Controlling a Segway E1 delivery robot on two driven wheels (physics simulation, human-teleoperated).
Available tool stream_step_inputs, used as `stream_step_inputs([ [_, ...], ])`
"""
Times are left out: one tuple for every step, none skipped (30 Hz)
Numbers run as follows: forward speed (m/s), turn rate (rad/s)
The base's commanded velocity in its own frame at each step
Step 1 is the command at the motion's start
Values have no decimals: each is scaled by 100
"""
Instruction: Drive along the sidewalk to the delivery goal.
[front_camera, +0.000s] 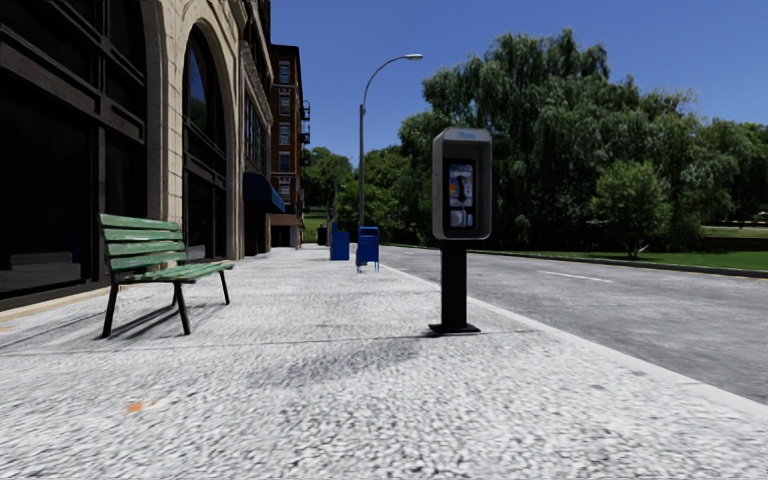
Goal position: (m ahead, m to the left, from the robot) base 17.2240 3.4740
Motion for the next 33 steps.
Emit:
stream_step_inputs([
  [196,28],
  [196,28],
  [196,29],
  [196,31],
  [196,35],
  [196,35],
  [196,36],
  [196,36],
  [196,36],
  [196,36],
  [196,36],
  [196,36],
  [196,36],
  [196,36],
  [196,36],
  [196,36],
  [196,36],
  [196,36],
  [196,36],
  [196,36],
  [196,36],
  [196,36],
  [196,36],
  [196,36],
  [196,0],
  [196,0],
  [196,0],
  [196,0],
  [196,0],
  [196,0],
  [196,0],
  [196,0],
  [196,0],
])
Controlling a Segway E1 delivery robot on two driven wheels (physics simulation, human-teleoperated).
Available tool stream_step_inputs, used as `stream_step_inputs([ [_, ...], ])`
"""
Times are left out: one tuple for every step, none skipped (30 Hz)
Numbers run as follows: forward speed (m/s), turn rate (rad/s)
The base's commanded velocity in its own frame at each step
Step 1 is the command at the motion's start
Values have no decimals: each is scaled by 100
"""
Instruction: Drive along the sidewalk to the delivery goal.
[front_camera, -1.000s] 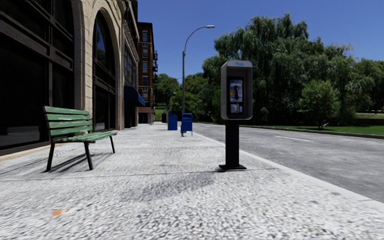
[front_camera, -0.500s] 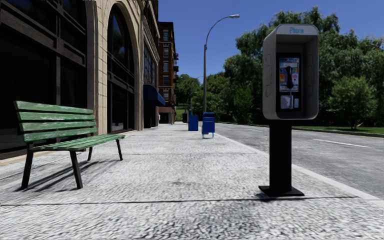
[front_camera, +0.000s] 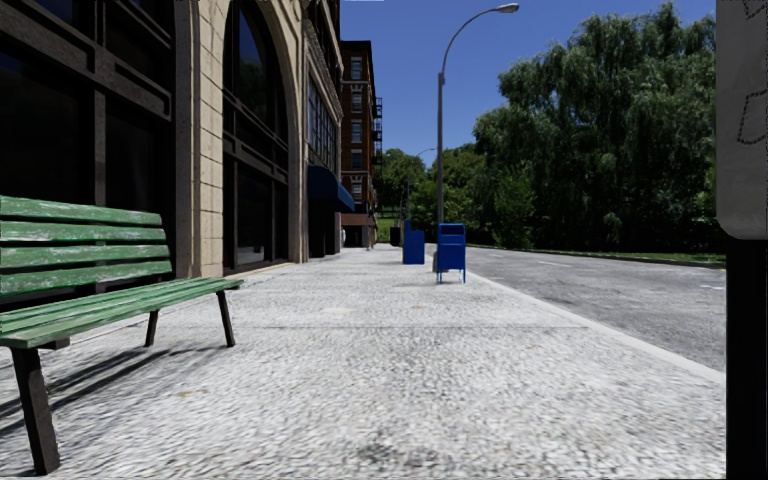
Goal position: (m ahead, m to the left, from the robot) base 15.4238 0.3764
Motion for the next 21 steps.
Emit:
stream_step_inputs([
  [196,0],
  [196,0],
  [196,0],
  [196,0],
  [196,0],
  [196,0],
  [196,0],
  [196,0],
  [196,0],
  [196,0],
  [196,0],
  [196,0],
  [196,0],
  [196,0],
  [196,0],
  [196,0],
  [200,0],
  [200,0],
  [200,0],
  [200,0],
  [200,0],
])
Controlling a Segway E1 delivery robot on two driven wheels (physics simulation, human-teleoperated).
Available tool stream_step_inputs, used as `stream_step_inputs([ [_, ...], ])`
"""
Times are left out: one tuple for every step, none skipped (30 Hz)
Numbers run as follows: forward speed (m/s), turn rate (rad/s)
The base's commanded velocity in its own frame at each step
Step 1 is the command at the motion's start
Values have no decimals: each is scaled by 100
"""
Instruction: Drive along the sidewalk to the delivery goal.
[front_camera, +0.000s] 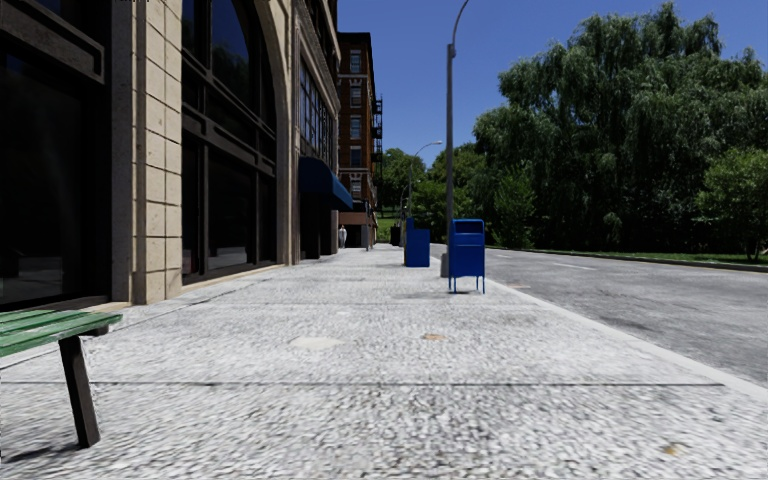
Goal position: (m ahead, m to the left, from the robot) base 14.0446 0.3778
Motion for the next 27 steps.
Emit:
stream_step_inputs([
  [200,0],
  [200,0],
  [200,0],
  [200,0],
  [200,0],
  [200,0],
  [200,0],
  [200,0],
  [200,0],
  [200,0],
  [200,0],
  [200,0],
  [200,0],
  [200,0],
  [200,0],
  [200,0],
  [200,0],
  [200,0],
  [200,0],
  [200,0],
  [200,0],
  [200,0],
  [200,0],
  [200,0],
  [200,0],
  [200,0],
  [200,0],
])
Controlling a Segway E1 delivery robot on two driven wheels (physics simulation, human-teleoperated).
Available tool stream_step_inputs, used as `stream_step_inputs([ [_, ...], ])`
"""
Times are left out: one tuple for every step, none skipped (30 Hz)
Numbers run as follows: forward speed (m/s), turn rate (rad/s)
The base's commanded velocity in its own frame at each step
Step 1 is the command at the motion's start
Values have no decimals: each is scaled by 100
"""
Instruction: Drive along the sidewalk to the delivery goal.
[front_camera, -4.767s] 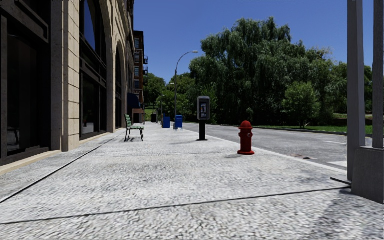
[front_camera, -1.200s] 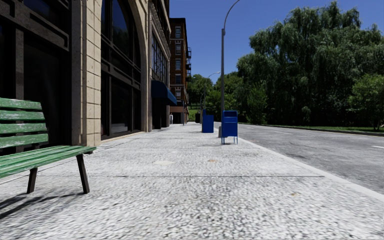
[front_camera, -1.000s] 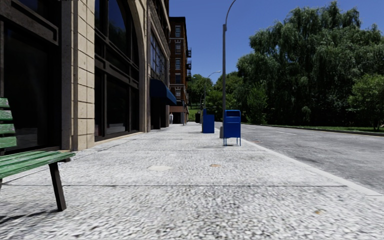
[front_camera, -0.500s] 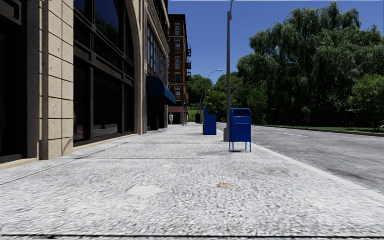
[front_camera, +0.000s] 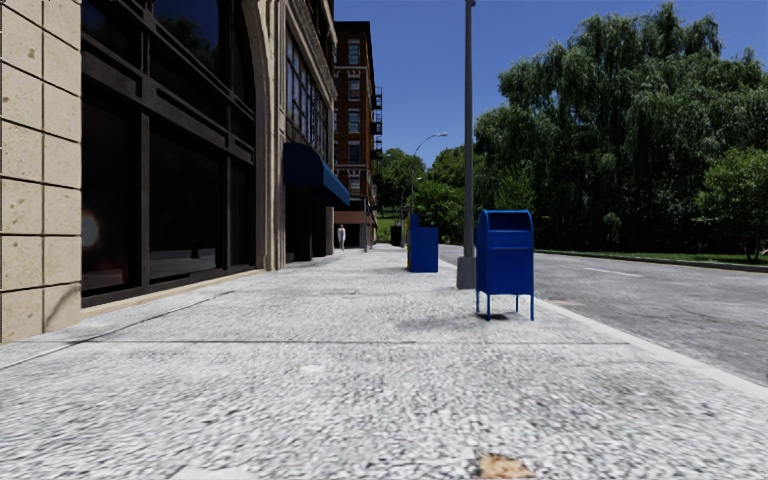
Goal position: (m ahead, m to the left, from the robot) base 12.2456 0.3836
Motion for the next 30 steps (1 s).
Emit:
stream_step_inputs([
  [200,0],
  [200,0],
  [200,0],
  [200,0],
  [200,0],
  [200,0],
  [200,0],
  [200,0],
  [200,0],
  [200,0],
  [200,0],
  [200,0],
  [200,0],
  [200,0],
  [200,0],
  [200,0],
  [200,0],
  [200,0],
  [200,0],
  [200,0],
  [200,0],
  [200,0],
  [200,0],
  [200,0],
  [200,0],
  [200,0],
  [200,0],
  [200,0],
  [200,0],
  [200,0],
])
